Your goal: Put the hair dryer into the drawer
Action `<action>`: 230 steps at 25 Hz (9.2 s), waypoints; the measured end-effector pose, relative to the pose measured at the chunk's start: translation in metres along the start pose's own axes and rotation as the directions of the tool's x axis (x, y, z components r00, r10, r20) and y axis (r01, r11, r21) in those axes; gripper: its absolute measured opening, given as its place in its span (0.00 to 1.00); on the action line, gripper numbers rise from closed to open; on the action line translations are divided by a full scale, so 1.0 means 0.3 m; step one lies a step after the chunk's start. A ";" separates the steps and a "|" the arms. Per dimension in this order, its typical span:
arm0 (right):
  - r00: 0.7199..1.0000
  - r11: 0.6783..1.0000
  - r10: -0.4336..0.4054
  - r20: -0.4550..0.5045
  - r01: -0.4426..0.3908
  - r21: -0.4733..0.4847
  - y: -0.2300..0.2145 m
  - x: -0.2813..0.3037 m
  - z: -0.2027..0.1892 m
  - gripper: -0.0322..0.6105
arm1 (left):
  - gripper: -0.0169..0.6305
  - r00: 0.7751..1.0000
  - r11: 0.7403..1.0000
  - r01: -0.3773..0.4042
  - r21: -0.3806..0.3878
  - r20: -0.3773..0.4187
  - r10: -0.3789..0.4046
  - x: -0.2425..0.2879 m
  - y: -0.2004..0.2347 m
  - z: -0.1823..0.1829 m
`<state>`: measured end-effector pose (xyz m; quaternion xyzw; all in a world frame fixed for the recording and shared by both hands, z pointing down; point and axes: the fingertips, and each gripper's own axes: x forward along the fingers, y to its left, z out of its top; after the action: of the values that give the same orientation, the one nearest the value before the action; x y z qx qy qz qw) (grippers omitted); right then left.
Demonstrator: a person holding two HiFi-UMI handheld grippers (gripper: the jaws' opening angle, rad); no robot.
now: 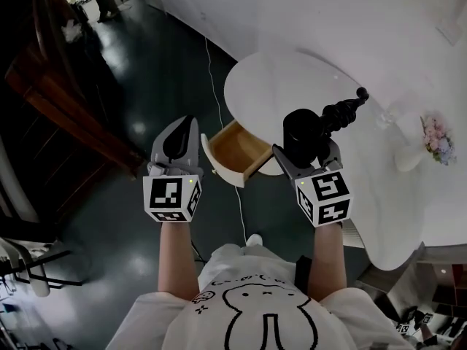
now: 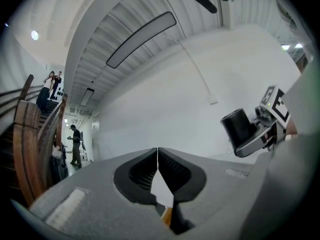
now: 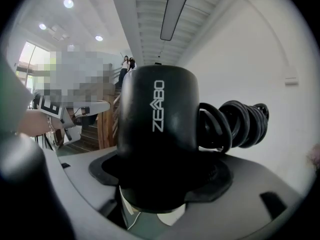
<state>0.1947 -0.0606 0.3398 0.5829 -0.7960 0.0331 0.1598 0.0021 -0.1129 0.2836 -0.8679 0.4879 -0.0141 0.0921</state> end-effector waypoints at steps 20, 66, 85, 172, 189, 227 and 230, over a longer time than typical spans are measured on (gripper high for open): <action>0.956 0.980 0.200 -0.213 -0.198 0.031 0.287 0.368 -0.149 0.60 | 0.05 0.995 0.996 -0.024 -0.085 -0.104 0.015 0.087 0.253 -0.210; 0.383 0.596 0.501 -0.776 -0.803 -0.012 0.596 0.862 -0.780 0.60 | 0.05 0.914 0.975 -0.184 -0.125 -0.387 0.123 0.120 0.531 -0.648; 0.406 0.833 0.402 -0.821 -0.534 0.144 0.461 0.949 -0.963 0.60 | 0.05 0.896 0.977 -0.149 -0.150 -0.438 0.069 0.153 0.473 -0.760; 0.447 0.923 0.350 -0.823 -0.315 0.222 0.396 0.851 -0.713 0.64 | 0.05 0.964 0.989 -0.084 -0.119 -0.261 0.050 0.226 0.396 -0.476; 0.770 0.957 0.282 -0.572 -0.188 0.219 0.246 0.794 -0.307 0.05 | 0.05 0.993 0.998 0.001 -0.063 -0.120 -0.008 0.307 0.368 -0.237; 0.875 0.988 -0.116 0.471 0.148 -0.032 -0.155 0.247 0.604 0.05 | 0.05 0.982 0.994 -0.039 0.103 0.189 0.019 0.287 0.403 0.222; 0.866 0.985 -0.126 0.484 0.166 -0.040 -0.155 0.227 0.621 0.05 | 0.05 0.978 0.994 -0.034 0.104 0.209 0.012 0.283 0.409 0.253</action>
<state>0.1797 -0.1824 0.1773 0.6246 -0.7649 -0.1568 -0.0171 -0.0484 -0.2360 0.1822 -0.8527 0.4842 0.0517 0.1892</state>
